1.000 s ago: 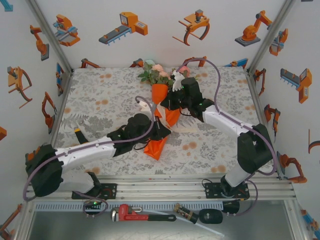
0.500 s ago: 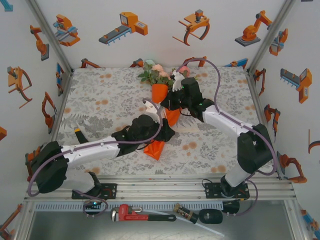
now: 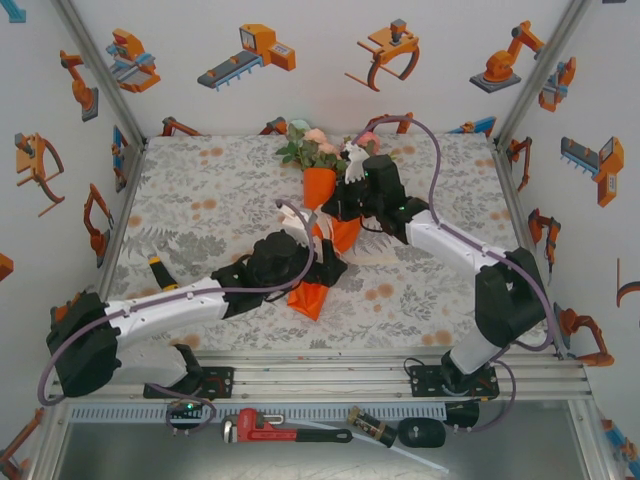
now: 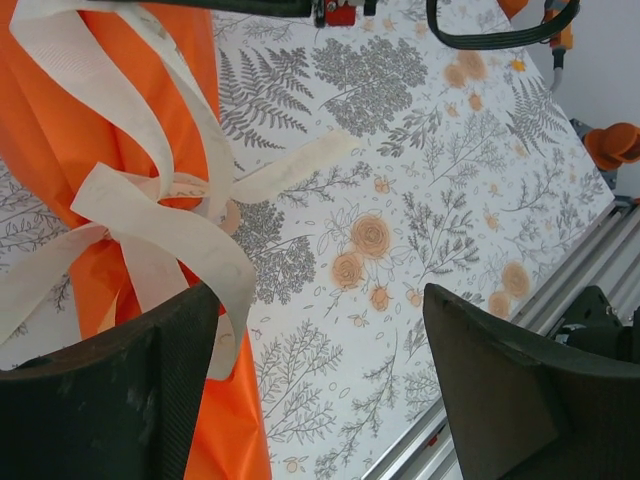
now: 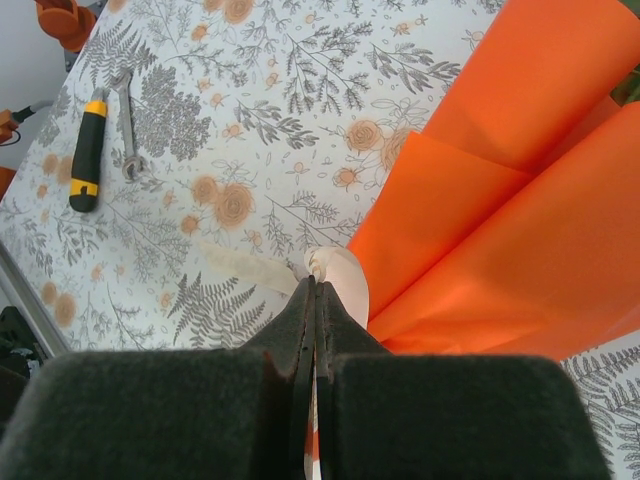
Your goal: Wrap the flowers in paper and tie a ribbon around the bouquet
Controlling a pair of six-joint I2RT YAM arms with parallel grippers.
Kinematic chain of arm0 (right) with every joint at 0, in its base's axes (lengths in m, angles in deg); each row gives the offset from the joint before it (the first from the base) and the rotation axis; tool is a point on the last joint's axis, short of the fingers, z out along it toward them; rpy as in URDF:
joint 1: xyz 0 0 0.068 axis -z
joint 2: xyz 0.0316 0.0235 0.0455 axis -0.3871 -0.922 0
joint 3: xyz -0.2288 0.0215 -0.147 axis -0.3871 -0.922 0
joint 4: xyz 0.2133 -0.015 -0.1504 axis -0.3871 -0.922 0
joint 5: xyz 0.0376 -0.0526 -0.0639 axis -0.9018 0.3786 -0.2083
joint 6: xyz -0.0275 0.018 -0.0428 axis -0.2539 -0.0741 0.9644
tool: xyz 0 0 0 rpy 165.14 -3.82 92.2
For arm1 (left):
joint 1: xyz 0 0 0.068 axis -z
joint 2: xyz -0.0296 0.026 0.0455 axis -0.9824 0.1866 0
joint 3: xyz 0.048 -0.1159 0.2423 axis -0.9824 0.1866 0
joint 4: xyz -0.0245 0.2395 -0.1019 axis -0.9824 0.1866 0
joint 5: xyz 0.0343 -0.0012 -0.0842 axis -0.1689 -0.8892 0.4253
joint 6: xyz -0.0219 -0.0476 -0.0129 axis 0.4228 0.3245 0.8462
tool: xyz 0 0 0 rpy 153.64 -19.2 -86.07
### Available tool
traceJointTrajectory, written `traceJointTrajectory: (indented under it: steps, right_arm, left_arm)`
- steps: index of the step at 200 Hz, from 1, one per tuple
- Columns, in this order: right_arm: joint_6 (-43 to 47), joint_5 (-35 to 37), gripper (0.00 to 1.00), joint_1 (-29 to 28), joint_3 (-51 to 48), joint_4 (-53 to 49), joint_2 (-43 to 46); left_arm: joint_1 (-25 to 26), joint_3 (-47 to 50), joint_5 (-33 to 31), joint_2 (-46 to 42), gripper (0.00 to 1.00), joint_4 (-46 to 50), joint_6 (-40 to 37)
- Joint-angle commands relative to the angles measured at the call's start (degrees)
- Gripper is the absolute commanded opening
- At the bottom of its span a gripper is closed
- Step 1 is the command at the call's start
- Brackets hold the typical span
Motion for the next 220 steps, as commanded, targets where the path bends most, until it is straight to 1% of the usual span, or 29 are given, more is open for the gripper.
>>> traceJointTrajectory:
  steps: [1, 23, 30, 49, 67, 84, 93, 103, 122, 131, 149, 160, 172, 183, 201, 220]
  right_arm:
    - [1.0, -0.3, 0.0, 0.3, 0.4, -0.3, 2.4]
    - [0.9, -0.3, 0.0, 0.3, 0.3, -0.4, 2.8]
    - [1.0, -0.4, 0.0, 0.3, 0.3, -0.5, 2.8]
    - [1.0, -0.9, 0.0, 0.3, 0.2, -0.7, 3.0]
    - [1.2, -1.0, 0.0, 0.3, -0.2, -0.5, 3.5]
    - [1.8, -1.1, 0.0, 0.3, -0.9, -0.1, 4.1]
    - [2.3, -1.4, 0.0, 0.3, -1.3, 0.1, 4.2]
    - [3.2, -2.4, 0.0, 0.3, -1.5, 0.3, 4.5]
    - [5.6, -5.9, 0.0, 0.3, -2.1, 1.1, 4.8]
    - [7.2, -8.9, 0.0, 0.3, -2.6, 1.8, 4.8]
    - [10.1, -14.6, 0.0, 0.2, -4.3, 4.4, 5.3]
    - [11.8, -17.7, 0.0, 0.1, -5.5, 6.3, 5.7]
    - [13.5, -20.5, 0.0, 0.0, -7.0, 8.8, 6.4]
    - [14.7, -22.3, 0.0, -0.2, -8.4, 11.4, 7.2]
    - [17.0, -23.5, 0.0, -0.5, -9.9, 14.3, 8.3]
    - [18.4, -22.6, 0.0, -0.8, -10.1, 15.3, 8.6]
  left_arm:
    - [0.1, 1.8, -0.9, -3.3, 0.81, 1.1, 0.1]
    - [0.0, 2.4, 2.4, -4.1, 0.77, 2.8, -0.8]
    - [0.2, 2.7, 2.4, -4.5, 0.77, 3.7, -0.1]
    - [0.6, 4.7, 0.7, -7.4, 0.78, 5.6, 1.2]
    - [0.9, 6.0, -2.1, -11.3, 0.81, 6.7, -0.1]
    - [0.8, 5.6, -7.1, -15.4, 0.84, 8.7, -2.2]
    - [0.3, 5.1, -9.1, -17.0, 0.84, 9.2, -3.1]
    - [-1.6, 3.8, -9.1, -18.0, 0.85, 10.4, -3.2]
    - [-8.6, 0.0, -4.5, -17.2, 0.84, 14.2, -0.9]
    - [-12.4, -1.5, -1.3, -16.4, 0.81, 14.6, 1.1]
    - [-20.5, -3.7, 9.0, -13.7, 0.75, 12.8, 8.4]
    - [-24.0, -4.9, 14.7, -11.4, 0.72, 10.8, 13.0]
    - [-26.2, -6.5, 19.6, -8.5, 0.7, 9.8, 17.9]
    - [-26.8, -7.3, 22.6, -6.3, 0.68, 7.8, 22.0]
    - [-26.8, -7.3, 24.4, -3.7, 0.63, 5.0, 31.1]
    - [-26.8, -8.7, 24.5, -0.8, 0.55, 8.9, 39.7]
